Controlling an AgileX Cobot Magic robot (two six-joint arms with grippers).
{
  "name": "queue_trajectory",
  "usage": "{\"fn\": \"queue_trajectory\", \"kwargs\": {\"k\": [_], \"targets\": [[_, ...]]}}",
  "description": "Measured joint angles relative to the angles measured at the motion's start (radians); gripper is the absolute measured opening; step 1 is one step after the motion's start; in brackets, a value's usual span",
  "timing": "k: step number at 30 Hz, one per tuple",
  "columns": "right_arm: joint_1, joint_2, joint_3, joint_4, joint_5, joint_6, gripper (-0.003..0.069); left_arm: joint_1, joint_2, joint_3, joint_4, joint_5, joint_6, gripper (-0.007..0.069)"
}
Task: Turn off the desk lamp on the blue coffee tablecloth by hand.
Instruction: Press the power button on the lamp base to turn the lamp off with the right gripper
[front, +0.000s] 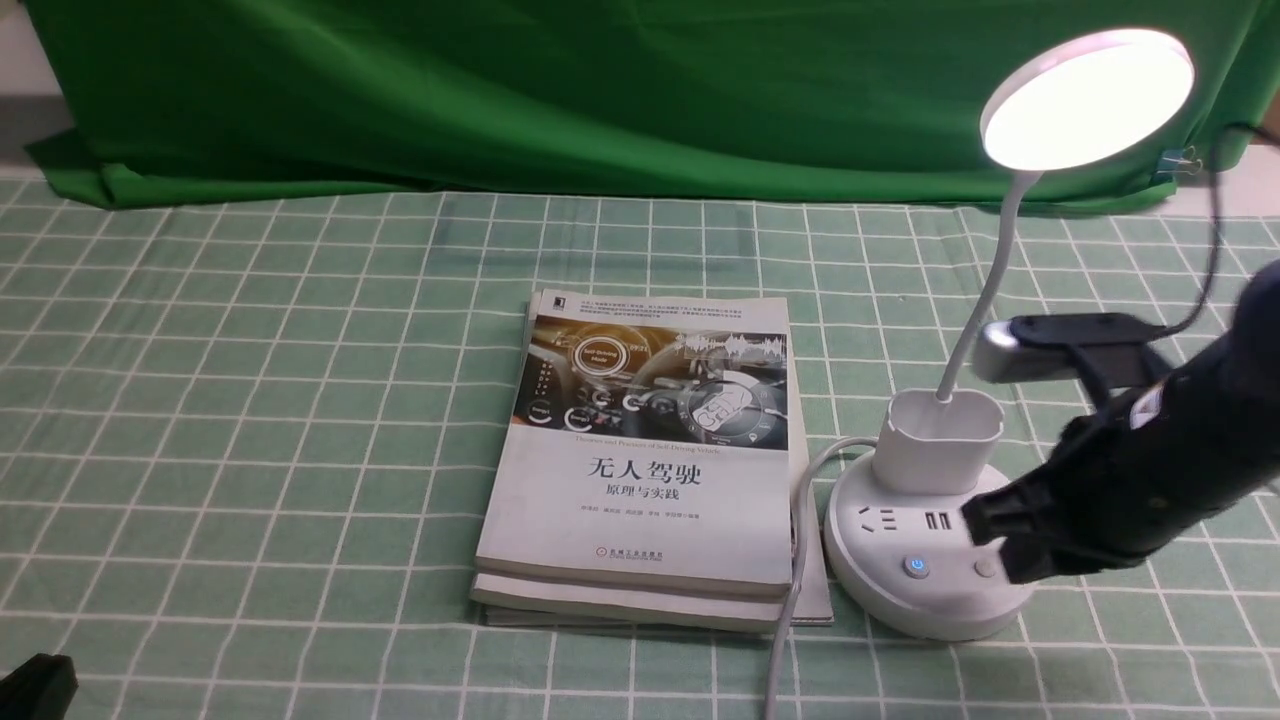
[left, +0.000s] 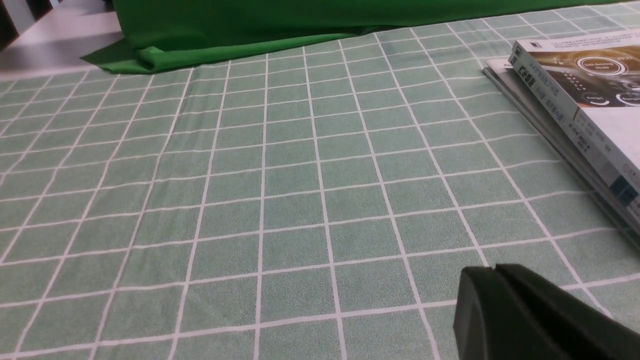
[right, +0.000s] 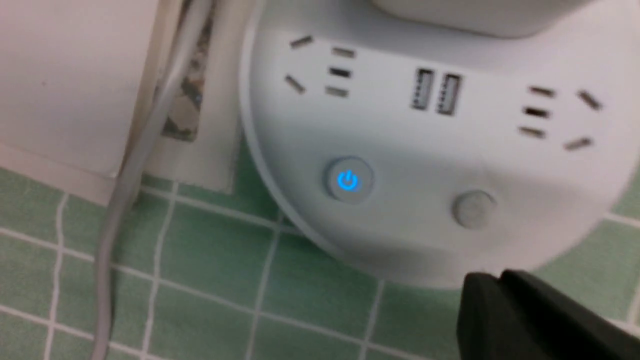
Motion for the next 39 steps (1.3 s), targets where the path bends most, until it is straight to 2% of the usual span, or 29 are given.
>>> {"fn": "queue_trajectory", "kwargs": {"k": [26,39], "targets": [[0.012,0.127,-0.041,-0.045,-0.048,0.010,0.0036,0.000,0.000,0.000,0.000,0.000,0.000,0.0000],[0.012,0.052,-0.039,-0.045,-0.048,0.027,0.0036,0.000,0.000,0.000,0.000,0.000,0.000,0.0000]]}}
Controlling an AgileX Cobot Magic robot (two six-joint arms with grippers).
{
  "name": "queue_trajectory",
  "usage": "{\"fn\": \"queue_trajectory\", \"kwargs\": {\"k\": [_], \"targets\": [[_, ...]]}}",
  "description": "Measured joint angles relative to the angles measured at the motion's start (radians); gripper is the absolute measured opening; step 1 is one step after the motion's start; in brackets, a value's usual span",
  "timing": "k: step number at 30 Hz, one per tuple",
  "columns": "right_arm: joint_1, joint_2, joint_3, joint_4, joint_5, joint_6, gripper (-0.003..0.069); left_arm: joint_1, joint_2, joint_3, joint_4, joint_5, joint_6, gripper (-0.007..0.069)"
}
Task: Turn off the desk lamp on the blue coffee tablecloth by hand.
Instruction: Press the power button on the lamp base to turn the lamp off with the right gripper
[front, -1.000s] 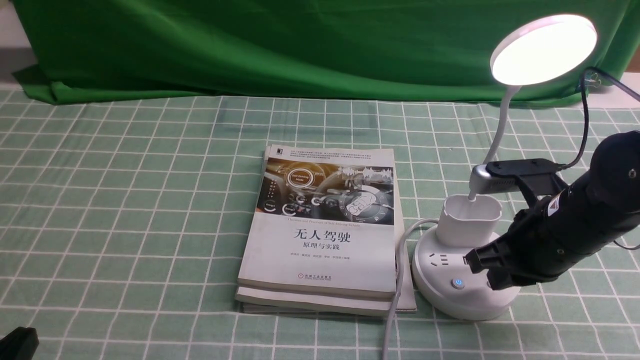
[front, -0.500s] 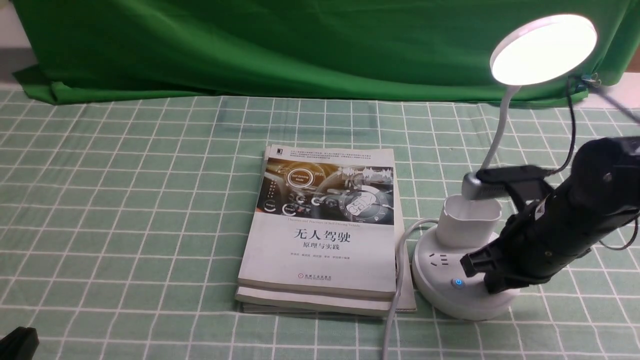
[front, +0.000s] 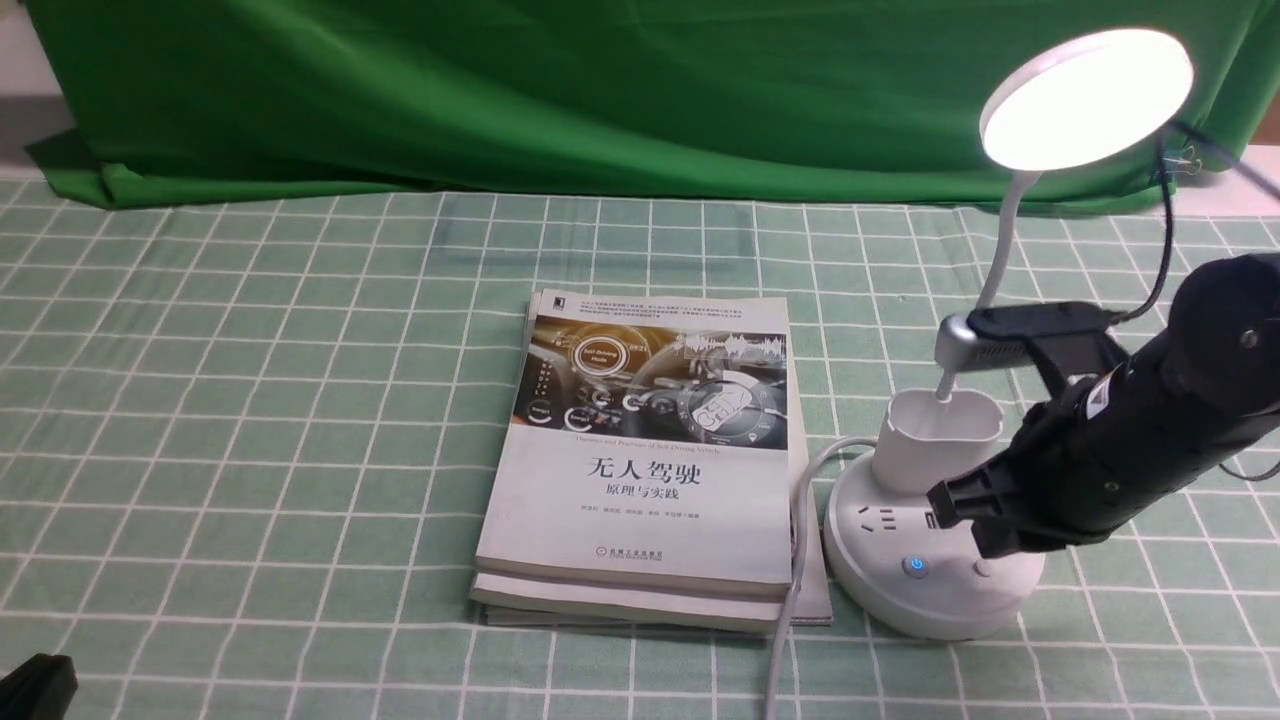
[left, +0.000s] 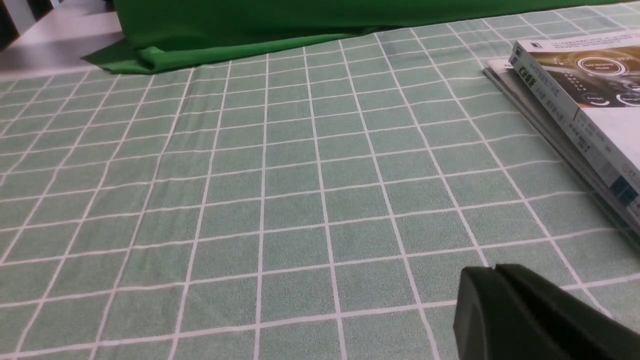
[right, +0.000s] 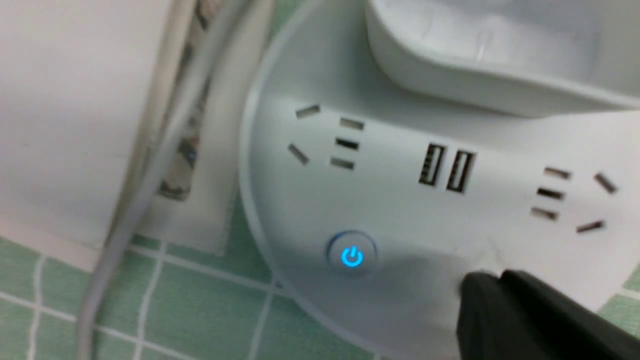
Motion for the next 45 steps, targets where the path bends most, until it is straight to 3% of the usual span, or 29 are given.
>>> {"fn": "queue_trajectory", "kwargs": {"k": [45], "targets": [[0.001,0.080,-0.003,-0.015,-0.029,0.001,0.0036,0.000,0.000,0.000,0.000,0.000,0.000,0.0000]]}}
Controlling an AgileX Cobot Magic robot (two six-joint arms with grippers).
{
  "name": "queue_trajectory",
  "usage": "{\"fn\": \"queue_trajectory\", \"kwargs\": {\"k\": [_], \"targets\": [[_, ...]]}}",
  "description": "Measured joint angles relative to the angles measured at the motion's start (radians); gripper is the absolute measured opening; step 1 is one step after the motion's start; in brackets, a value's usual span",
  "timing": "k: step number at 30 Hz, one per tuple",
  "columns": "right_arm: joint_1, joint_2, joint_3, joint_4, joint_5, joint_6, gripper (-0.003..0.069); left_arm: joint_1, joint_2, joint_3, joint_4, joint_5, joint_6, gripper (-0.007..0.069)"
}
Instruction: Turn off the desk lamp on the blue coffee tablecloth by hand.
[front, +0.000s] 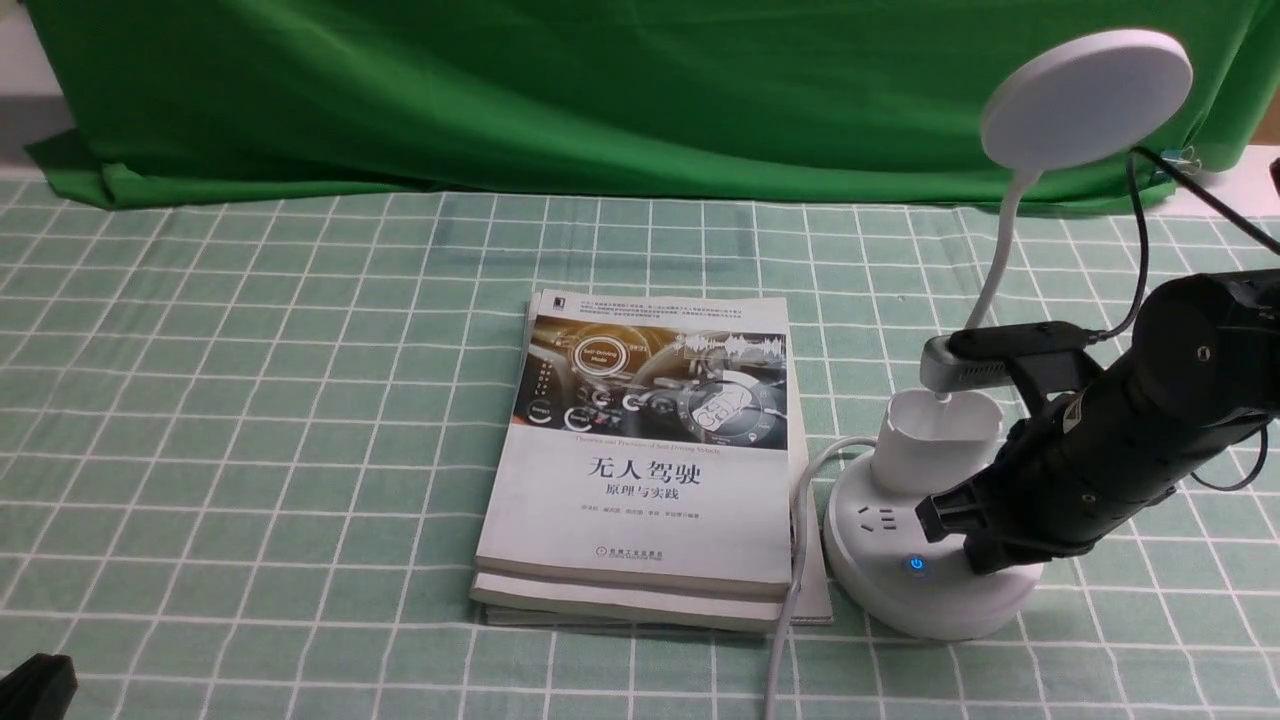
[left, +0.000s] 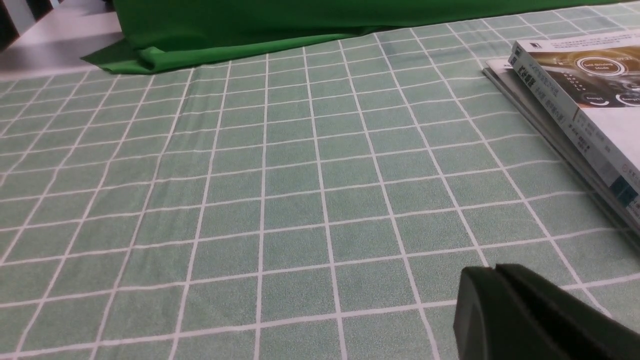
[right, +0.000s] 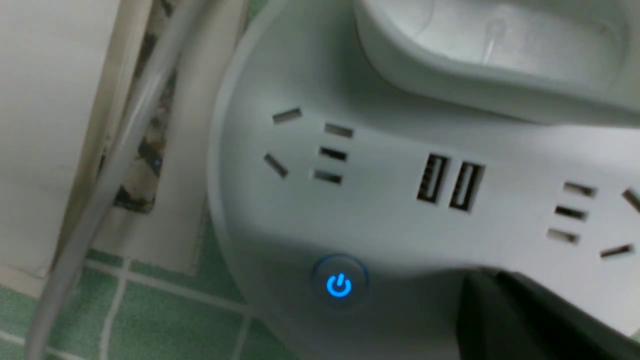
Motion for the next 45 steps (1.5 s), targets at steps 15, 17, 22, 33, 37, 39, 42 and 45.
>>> {"fn": "queue_trajectory", "kwargs": {"k": [15,17,22,33,37,39,42,45], "targets": [[0.000,-0.153,0.002,-0.001,0.040,-0.002,0.0036,0.000,0.000,0.000,0.000,0.000,0.000,0.0000],[0.000,-0.190,0.003,-0.002,0.066,-0.002,0.0036,0.000,0.000,0.000,0.000,0.000,0.000,0.0000],[0.000,-0.372,0.063,-0.003,0.114,0.004,0.0036,0.000,0.000,0.000,0.000,0.000,0.000,0.0000],[0.000,-0.778,0.282,-0.004,0.101,0.062,0.0045,0.000,0.000,0.000,0.000,0.000,0.000,0.0000],[0.000,-0.864,0.323,-0.004,0.102,0.143,0.0058,0.000,0.000,0.000,0.000,0.000,0.000,0.0000],[0.000,-0.896,0.325,-0.004,0.100,0.168,0.0062,0.000,0.000,0.000,0.000,0.000,0.000,0.0000],[0.000,-0.927,0.325,-0.004,0.096,0.179,0.0066,0.000,0.000,0.000,0.000,0.000,0.000,0.0000],[0.000,-0.946,0.325,-0.007,0.096,0.184,0.0073,0.000,0.000,0.000,0.000,0.000,0.000,0.0000]]}}
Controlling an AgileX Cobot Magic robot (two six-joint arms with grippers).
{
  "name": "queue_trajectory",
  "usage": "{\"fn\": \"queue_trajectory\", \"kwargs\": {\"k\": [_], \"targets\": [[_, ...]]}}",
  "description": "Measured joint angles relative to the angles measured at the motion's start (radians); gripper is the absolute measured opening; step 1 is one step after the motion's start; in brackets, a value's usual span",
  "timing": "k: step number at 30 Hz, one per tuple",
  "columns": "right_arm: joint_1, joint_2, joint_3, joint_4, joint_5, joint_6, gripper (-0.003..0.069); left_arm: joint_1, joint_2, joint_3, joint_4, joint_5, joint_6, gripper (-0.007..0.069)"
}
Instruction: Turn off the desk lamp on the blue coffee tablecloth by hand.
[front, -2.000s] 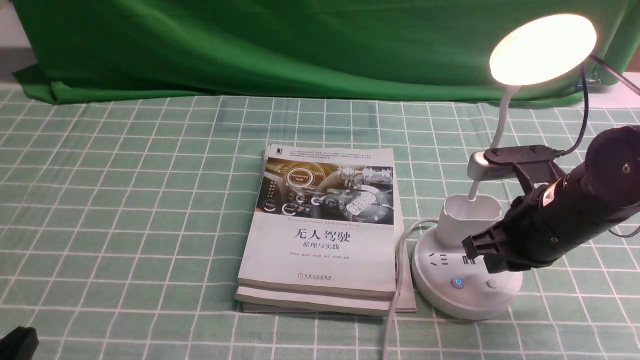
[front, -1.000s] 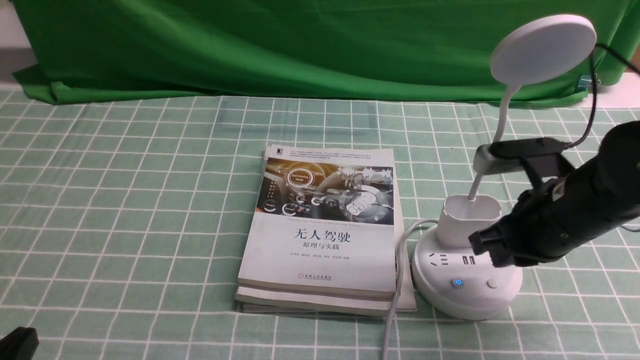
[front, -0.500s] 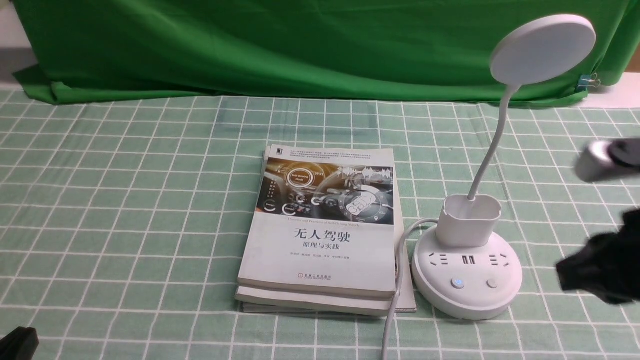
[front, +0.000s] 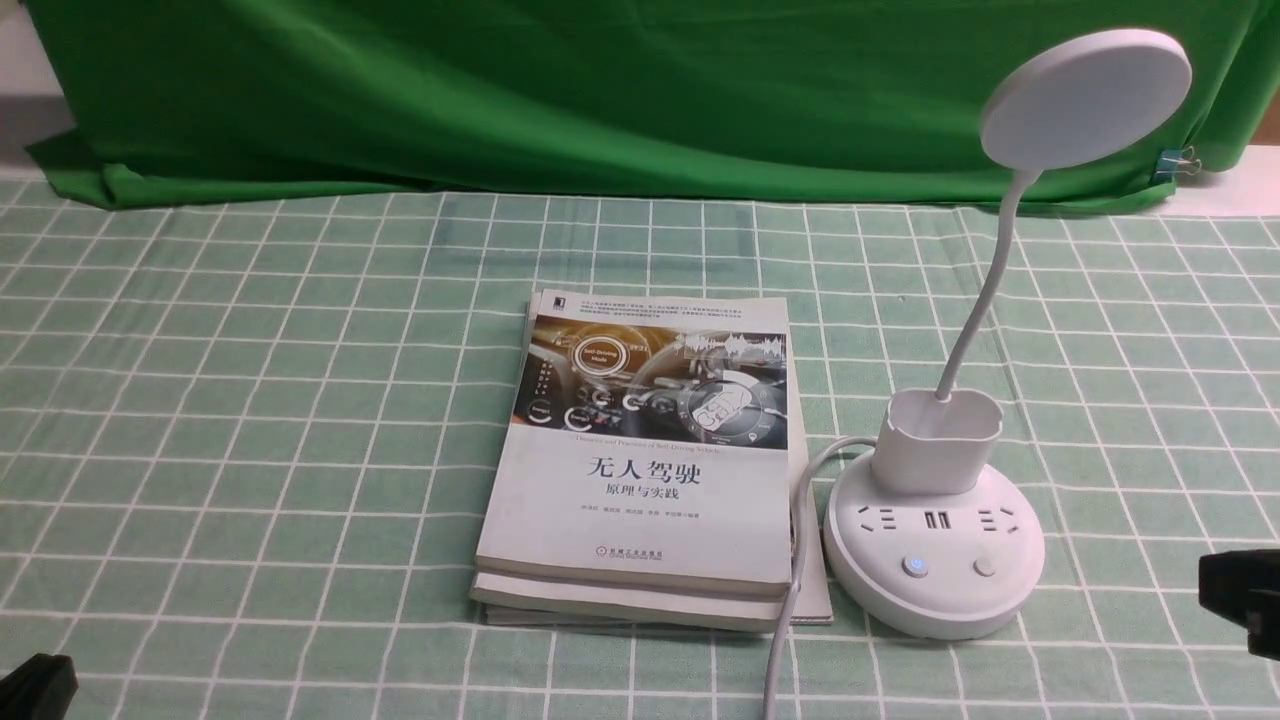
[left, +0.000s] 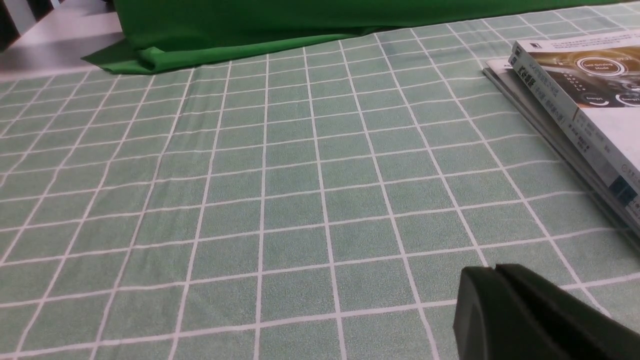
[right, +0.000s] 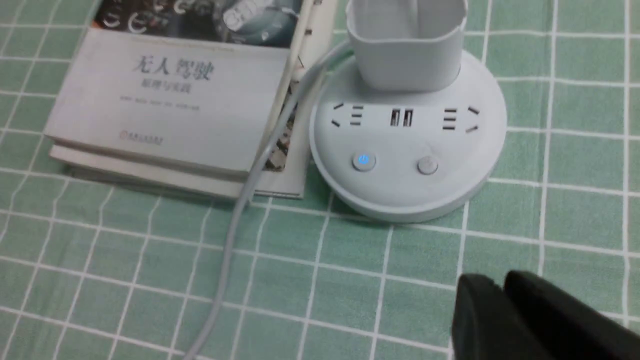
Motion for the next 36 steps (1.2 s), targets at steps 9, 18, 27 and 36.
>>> {"fn": "queue_trajectory", "kwargs": {"k": [9,18,27,36], "targets": [[-0.040,-0.101,0.098,-0.057,-0.171,-0.077,0.0029,0.000,0.000,0.000,0.005,0.000,0.000,0.0000],[-0.182,-0.464,0.481,-0.073,-0.502,-0.133,0.0030,0.000,0.000,0.000,0.008,0.000,0.000,0.0000],[-0.255,-0.701,0.656,-0.073,-0.563,-0.133,0.0041,0.000,0.000,0.000,0.008,0.000,0.000,0.0000],[-0.261,-0.751,0.656,-0.077,-0.568,-0.185,0.0043,0.000,0.000,0.000,0.017,0.000,0.000,0.0000]]}}
